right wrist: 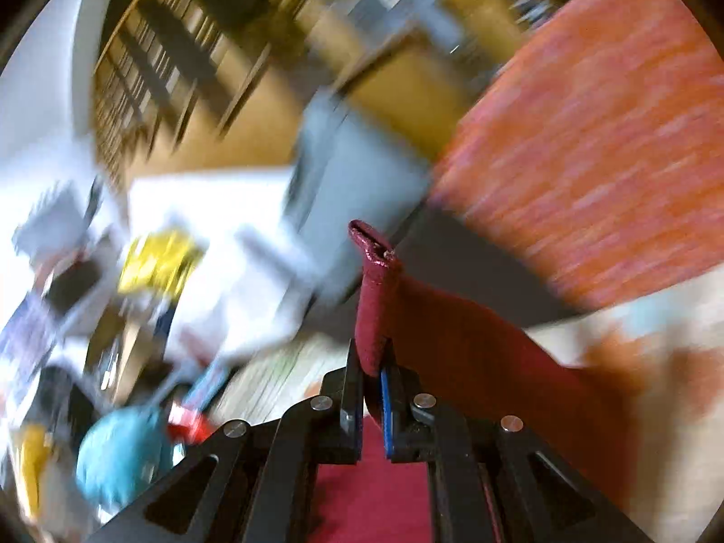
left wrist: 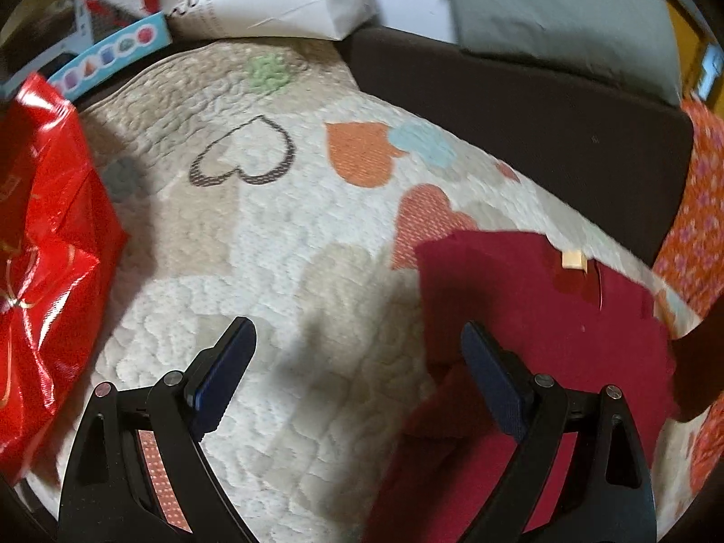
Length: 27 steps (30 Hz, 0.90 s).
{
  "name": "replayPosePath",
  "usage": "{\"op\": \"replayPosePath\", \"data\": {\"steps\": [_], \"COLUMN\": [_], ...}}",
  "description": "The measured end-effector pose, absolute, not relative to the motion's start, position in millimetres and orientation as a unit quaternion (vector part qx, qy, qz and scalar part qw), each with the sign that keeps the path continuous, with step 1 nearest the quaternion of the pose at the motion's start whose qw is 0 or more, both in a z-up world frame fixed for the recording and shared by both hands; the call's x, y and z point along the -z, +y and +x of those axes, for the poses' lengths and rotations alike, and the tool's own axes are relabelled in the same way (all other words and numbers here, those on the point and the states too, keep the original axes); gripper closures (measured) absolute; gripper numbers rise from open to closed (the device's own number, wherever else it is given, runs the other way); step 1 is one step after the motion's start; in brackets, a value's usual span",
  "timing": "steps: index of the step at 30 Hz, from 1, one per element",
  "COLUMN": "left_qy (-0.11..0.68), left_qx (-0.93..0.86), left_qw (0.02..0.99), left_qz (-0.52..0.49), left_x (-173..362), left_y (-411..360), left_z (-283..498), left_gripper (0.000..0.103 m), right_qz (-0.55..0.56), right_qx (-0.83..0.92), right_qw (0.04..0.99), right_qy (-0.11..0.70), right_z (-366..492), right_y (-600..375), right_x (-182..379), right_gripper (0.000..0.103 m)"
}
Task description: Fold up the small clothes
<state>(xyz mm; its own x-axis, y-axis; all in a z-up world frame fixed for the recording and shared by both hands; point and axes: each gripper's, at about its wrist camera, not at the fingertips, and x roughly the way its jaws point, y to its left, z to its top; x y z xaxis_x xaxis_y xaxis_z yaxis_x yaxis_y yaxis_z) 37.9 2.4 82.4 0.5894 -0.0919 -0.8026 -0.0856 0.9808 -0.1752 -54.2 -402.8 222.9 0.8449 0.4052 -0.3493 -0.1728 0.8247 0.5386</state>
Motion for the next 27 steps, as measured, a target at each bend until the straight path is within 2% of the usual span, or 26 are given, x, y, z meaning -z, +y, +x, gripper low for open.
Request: {"op": "replayPosePath", "data": {"steps": [7,8,9,10,11,12,14,16,21,25,27], "left_qy": [0.454,0.457,0.459,0.461,0.462,0.462,0.459,0.460,0.469,0.483,0.487], "left_qx": [-0.008,-0.007,-0.005,-0.003,0.002,0.007,0.017,0.029,0.064,0.049,0.037], "left_qw": [0.883,0.882,0.881,0.881,0.880,0.880,0.881,0.881,0.877,0.874,0.873], "left_qz": [-0.114,-0.113,-0.111,-0.111,-0.111,-0.110,-0.110,-0.112,-0.083,-0.019,0.000], "left_x": [-82,-81,-80,-79,-78,-78,-80,-80,-71,-54,-45], "left_y": [16,15,13,12,10,8,3,-4,-35,-57,-59], "left_z": [43,44,44,45,45,45,43,42,41,47,51], "left_gripper": [0.011,0.011,0.011,0.011,0.011,0.011,0.011,0.011,0.011,0.011,0.010], "right_qz": [0.157,0.160,0.168,0.177,0.187,0.196,0.209,0.208,0.078,0.098,0.016], "right_qx": [-0.214,-0.220,-0.225,-0.231,-0.241,-0.246,-0.246,-0.240,-0.054,-0.028,0.018], "right_qw": [0.899,0.882,0.864,0.847,0.838,0.840,0.846,0.858,0.916,0.897,0.882], "right_qy": [0.348,0.385,0.418,0.445,0.451,0.443,0.424,0.405,0.390,0.430,0.470], "right_z": [5,15,27,32,27,18,5,-11,-39,-34,-27], "right_y": [-230,-215,-211,-208,-209,-218,-241,-270,-355,-396,-386], "right_x": [-109,-84,-67,-53,-46,-50,-68,-87,-117,-96,-74], "right_gripper": [0.096,0.096,0.090,0.080,0.074,0.064,0.059,0.058,0.058,0.063,0.070]}}
